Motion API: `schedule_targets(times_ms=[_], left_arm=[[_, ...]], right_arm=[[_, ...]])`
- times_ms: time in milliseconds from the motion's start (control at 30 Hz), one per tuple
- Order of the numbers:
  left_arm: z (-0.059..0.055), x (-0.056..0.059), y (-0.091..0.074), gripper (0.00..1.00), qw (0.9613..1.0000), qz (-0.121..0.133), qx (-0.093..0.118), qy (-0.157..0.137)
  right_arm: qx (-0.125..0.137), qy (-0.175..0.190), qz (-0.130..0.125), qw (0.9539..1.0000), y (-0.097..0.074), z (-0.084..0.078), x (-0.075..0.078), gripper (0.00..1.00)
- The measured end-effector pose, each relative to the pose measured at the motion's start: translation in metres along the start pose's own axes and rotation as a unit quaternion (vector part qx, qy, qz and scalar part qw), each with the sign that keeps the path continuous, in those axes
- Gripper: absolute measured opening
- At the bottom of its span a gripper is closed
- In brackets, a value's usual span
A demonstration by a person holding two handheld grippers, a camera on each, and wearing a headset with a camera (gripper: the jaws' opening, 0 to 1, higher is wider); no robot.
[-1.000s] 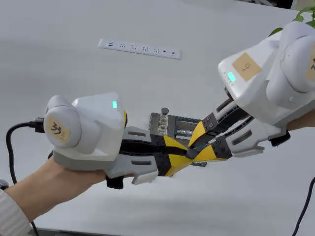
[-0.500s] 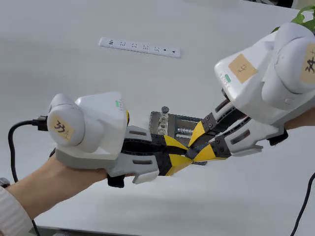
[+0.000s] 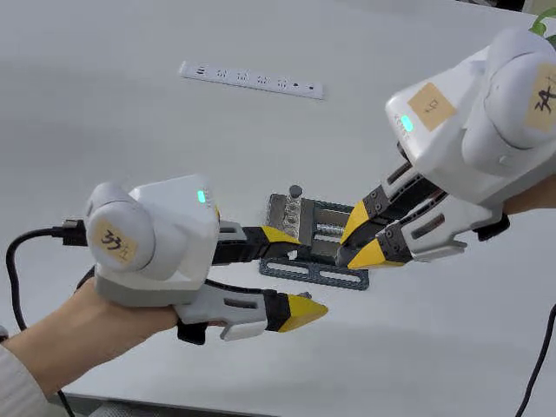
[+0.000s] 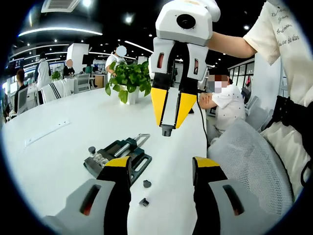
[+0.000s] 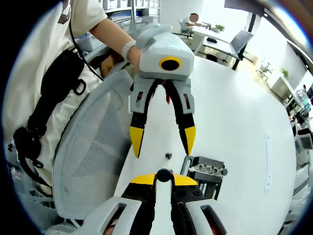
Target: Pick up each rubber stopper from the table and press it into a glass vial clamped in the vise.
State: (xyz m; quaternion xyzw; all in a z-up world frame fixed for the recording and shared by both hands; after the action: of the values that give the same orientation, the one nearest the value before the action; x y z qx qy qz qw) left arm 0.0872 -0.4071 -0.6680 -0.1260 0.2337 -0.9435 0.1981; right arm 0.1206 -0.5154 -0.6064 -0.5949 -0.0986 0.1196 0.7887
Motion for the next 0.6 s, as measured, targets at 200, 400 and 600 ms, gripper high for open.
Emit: schedule_targets(times_ms=[200,400,600], left_arm=[[-0.01,-0.01,-0.002,0.8,0.9992,0.038,-0.004,-0.012],[-0.022,-0.02,-0.006,0.99,0.9974,0.07,-0.012,-0.016],[-0.026,-0.023,-0.009,0.99,0.9968,0.074,-0.013,-0.026]], right_arm=[[-0.005,0.003,0.005,1.0,0.008,-0.003,0.007,0.06],[-0.009,0.005,0.006,0.9999,0.013,-0.005,0.016,0.06],[-0.014,0.013,-0.005,0.9998,0.018,-0.008,0.037,0.06]])
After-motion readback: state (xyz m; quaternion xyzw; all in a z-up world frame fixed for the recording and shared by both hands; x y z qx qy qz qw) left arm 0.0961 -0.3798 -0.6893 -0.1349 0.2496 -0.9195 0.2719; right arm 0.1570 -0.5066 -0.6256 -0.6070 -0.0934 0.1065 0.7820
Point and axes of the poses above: the centre of the closed fingertips' face, and the gripper's own axes: y roughly forward along the fingers, x roughly to its right, z roughly out of its top, the point moved 7 cm from there along -y, roughly backward along the fingers, and after that the axes turned 10 degrees about -x, right-handed, at the moved point
